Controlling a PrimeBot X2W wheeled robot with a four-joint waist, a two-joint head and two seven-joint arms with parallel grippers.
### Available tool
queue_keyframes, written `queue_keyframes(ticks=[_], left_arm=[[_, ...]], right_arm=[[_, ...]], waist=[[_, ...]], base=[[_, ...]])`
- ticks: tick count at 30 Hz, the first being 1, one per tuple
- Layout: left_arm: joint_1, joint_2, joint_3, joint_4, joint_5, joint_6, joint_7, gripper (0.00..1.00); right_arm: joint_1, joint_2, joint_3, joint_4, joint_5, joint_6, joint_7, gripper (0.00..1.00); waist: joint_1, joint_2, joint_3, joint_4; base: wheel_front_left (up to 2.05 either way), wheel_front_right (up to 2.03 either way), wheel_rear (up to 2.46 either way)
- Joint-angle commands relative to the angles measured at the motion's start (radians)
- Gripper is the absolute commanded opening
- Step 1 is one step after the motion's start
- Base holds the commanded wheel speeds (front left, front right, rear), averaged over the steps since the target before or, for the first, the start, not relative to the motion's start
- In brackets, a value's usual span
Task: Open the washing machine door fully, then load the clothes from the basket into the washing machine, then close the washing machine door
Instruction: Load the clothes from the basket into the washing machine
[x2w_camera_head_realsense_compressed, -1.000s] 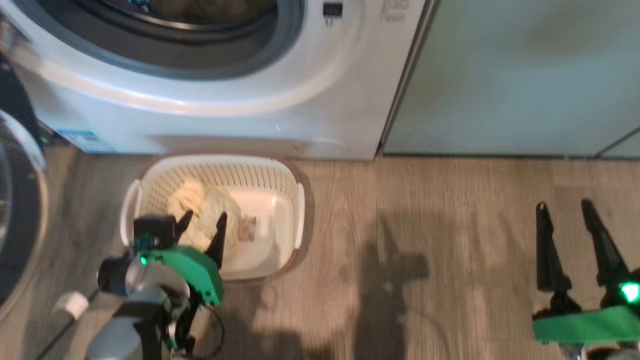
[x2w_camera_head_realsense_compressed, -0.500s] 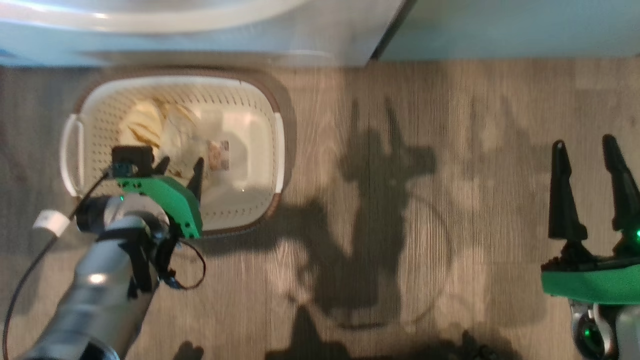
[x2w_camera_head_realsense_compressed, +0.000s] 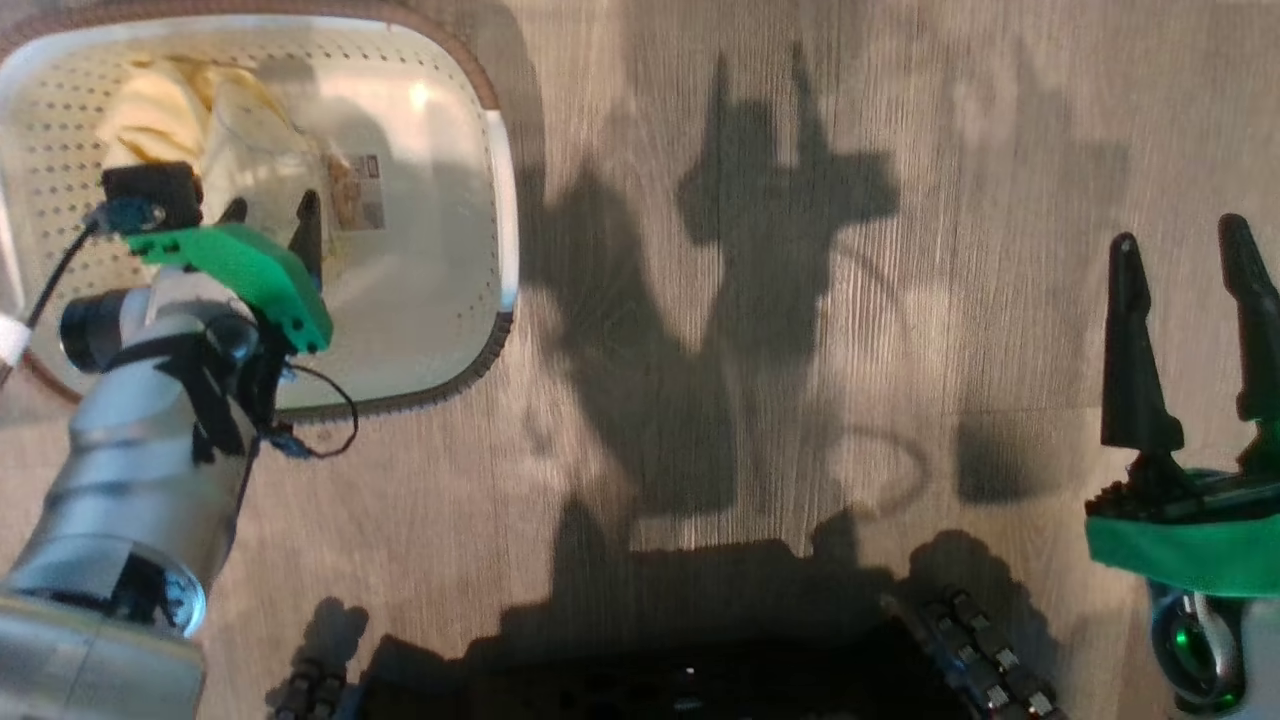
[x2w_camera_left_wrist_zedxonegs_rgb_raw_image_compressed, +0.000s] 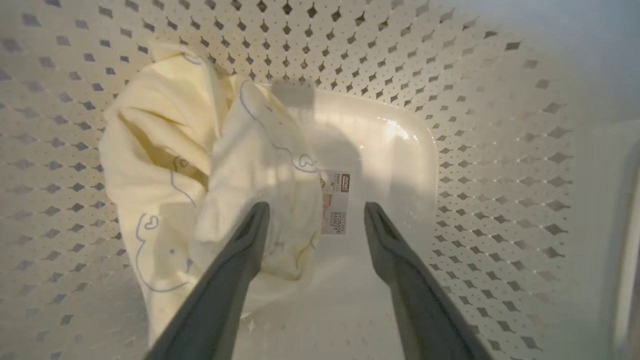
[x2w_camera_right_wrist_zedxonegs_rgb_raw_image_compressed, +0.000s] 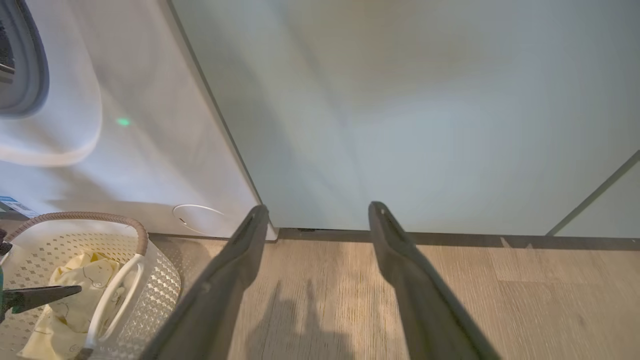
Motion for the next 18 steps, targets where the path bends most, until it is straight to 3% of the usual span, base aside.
queue_keyframes(ticks=[1,12,13,14,15,16,18], left_arm=[[-0.009,0.047,0.017,0.016,-0.003,-0.006,0.005,1.00],[-0.079,0.056,0.017,0.077,-0.027,0.000,0.056,1.00],[-0.081,0.056,0.019,0.080,-0.030,0.002,0.063,0.93],[-0.081,0.056,0.019,0.082,-0.032,0.004,0.069,0.41],[-0.081,0.057,0.019,0.084,-0.034,0.005,0.072,0.16],[-0.080,0.056,0.019,0.086,-0.036,0.005,0.077,0.00],[-0.079,0.054,0.018,0.088,-0.039,0.006,0.081,0.00]], right_arm=[[0.017,-0.011,0.023,-0.035,-0.008,-0.003,-0.006,1.00],[0.025,-0.011,0.034,-0.052,-0.012,-0.003,-0.006,1.00],[0.026,-0.011,0.034,-0.053,-0.012,-0.003,-0.006,1.00],[0.028,-0.011,0.034,-0.053,-0.011,-0.003,-0.006,1.00],[0.029,-0.011,0.035,-0.053,-0.011,-0.003,-0.006,1.00],[0.029,-0.011,0.035,-0.053,-0.010,-0.003,-0.006,1.00],[0.030,-0.011,0.034,-0.052,-0.010,-0.003,-0.006,1.00]], waist=[[-0.0001,0.0001,0.026,-0.007],[-0.0001,0.0001,0.066,-0.041],[-0.0001,0.0001,0.068,-0.043],[-0.0001,0.0001,0.069,-0.046],[-0.0001,0.0001,0.070,-0.048],[-0.0001,0.0001,0.069,-0.049],[-0.0001,0.0001,0.066,-0.050]], base=[[0.00,0.00,0.00],[0.00,0.00,0.00],[0.00,0.00,0.00],[0.00,0.00,0.00],[0.00,0.00,0.00],[0.00,0.00,0.00],[0.00,0.00,0.00]])
